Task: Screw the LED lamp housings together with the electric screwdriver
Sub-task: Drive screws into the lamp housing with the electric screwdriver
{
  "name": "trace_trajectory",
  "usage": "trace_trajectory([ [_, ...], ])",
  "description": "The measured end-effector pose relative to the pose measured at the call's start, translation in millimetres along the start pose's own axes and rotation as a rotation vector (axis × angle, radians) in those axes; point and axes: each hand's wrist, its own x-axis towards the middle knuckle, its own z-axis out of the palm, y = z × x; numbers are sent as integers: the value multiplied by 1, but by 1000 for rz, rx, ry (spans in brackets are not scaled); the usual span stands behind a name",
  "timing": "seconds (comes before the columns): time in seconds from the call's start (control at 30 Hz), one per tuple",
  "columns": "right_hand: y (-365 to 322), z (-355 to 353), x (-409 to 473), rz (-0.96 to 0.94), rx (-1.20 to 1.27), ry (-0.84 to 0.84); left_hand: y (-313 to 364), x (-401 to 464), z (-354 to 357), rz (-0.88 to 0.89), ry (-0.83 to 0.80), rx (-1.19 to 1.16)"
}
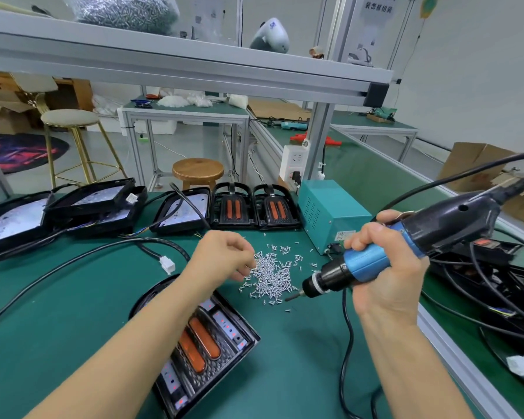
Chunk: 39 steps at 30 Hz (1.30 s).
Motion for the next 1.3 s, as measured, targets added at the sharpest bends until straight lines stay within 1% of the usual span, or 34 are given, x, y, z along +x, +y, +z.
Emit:
trace_trajectory([
  [0.07,-3,5,0,35,58,-5,-2,-14,-13,4,-3,-208],
  [0.13,-5,13,-1,65,115,-13,-6,-28,-23,0,0,-334],
  [0.33,-7,45,-10,110,282,-54,-15,-68,-42,5,-50,-614],
  [0.43,-6,61,-15,137,351,-70,-20,-80,-49,30,-36,-702],
  [0.77,-1,86,-30,148,343,-152,-29,-98,-54,40,2,-793],
  [1.0,-1,89,-34,150,343,-157,-30,-102,-54,40,2,-792],
  [1.3,1,87,-34,145,333,-164,-28,-102,-49,40,39,-790],
])
